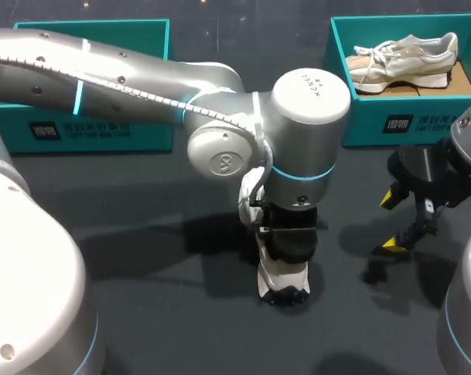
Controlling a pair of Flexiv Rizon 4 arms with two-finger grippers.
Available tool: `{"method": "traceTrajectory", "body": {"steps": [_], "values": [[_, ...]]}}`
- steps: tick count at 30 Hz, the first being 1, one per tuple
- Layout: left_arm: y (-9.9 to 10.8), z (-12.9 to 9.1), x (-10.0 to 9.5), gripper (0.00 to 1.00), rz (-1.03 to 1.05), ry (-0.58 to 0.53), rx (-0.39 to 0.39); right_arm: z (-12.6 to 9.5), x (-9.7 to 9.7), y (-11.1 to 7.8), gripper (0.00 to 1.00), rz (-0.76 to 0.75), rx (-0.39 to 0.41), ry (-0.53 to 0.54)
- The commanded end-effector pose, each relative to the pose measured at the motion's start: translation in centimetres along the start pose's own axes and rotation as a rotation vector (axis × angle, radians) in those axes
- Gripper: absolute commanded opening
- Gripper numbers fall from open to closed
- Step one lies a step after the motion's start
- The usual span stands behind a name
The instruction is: Take the shoe out of the shoebox, open the shoe tongue, remove and reinsert the insole, then place the shoe into the shoebox
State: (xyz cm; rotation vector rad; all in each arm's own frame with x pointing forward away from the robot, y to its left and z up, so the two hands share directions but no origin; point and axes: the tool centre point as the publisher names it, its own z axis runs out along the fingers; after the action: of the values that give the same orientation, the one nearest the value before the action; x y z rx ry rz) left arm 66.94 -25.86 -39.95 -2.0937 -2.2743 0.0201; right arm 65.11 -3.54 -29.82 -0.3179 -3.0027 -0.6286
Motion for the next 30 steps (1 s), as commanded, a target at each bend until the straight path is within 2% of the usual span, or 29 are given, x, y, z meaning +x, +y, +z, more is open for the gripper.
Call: {"method": "traceTrajectory", "body": {"steps": [1,6,13,20,23,30], "values": [[0.3,-0.8,0.8,0.00,0.003,-0.045,-0.022,0.0,0.2,-0.1,1.00,0.000,0.001,-0.003],[-1.3,-3.0,-0.2,0.00,0.044,-0.106,0.003,0.0,0.2,-0.1,1.00,0.000,0.001,-0.003],[-3.6,-3.6,-0.7,0.00,0.084,-0.106,0.071,0.0,0.2,-0.1,1.00,0.000,0.001,-0.003],[-3.7,-3.4,-0.3,0.00,0.098,-0.077,0.092,0.0,0.2,-0.1,1.00,0.000,0.001,-0.003],[-3.9,-2.5,-0.2,0.00,0.116,-0.060,0.143,0.0,0.2,-0.1,1.00,0.000,0.001,-0.003],[-3.5,2.3,-0.3,0.00,0.104,-0.038,0.215,0.0,0.2,-0.1,1.00,0.000,0.001,-0.003]]}}
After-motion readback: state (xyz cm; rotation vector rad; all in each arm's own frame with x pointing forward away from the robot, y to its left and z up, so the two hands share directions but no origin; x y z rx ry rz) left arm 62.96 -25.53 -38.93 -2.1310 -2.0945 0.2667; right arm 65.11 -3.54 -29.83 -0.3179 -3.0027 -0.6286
